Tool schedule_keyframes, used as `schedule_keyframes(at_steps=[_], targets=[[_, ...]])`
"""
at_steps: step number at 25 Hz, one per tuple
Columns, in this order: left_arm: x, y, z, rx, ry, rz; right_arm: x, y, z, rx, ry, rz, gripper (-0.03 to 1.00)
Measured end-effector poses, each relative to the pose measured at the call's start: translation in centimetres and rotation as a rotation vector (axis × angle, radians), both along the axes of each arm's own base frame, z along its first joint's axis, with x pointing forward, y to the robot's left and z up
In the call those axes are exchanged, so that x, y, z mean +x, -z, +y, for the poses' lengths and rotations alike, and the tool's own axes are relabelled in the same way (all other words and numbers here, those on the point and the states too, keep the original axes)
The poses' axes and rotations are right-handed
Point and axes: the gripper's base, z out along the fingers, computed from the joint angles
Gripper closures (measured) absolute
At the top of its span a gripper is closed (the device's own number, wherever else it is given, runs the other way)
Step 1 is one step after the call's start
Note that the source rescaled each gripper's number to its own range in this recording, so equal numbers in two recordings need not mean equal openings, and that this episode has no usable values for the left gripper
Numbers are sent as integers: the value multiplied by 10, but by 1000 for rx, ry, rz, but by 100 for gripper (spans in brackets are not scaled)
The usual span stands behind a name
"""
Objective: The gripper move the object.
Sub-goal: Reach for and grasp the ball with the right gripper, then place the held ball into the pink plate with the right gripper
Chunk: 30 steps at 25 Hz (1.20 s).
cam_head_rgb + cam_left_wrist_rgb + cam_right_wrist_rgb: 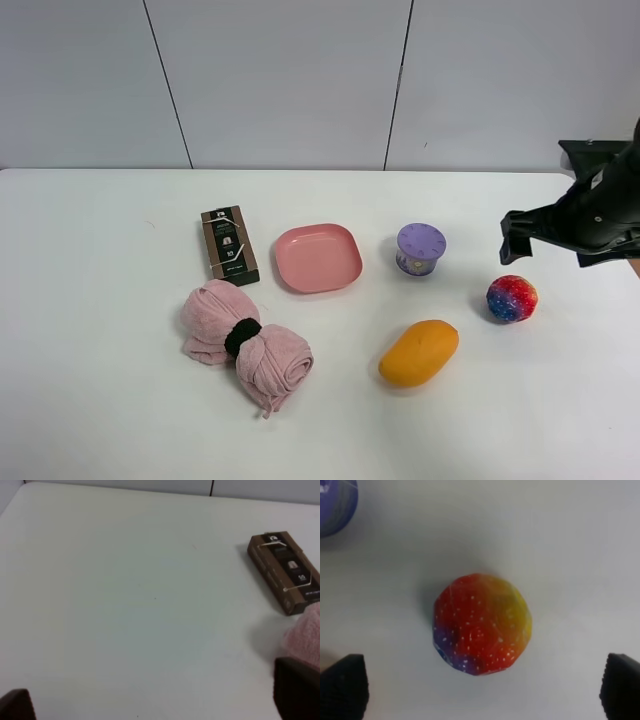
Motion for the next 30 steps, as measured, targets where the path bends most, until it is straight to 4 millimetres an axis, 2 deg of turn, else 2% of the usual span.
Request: schedule_keyframes(at_steps=[10,15,16,17,19,20,21,27,30], targets=[[0,0,0,1,-1,0,18,50,1,-8,-20,110,-3],[0,0,0,1,-1,0,23,67,1,-10,-27,131,0],[0,0,0,1,-1,0,23,69,1,-10,-27,139,8],[0,0,0,1,-1,0,23,71,1,-10,-27,145,23],[0,0,0,1,-1,0,23,75,1,-11,-28,158,64],[0,0,0,1,-1,0,23,75,1,-14,-35,161,89],[0,0,0,1,-1,0,23,75,1,-14,-35,162,97],[0,0,0,1,-1,0,22,74,1,-26,-86,176,96],[0,0,0,1,-1,0,16,62,1,-32,-105,198,96]])
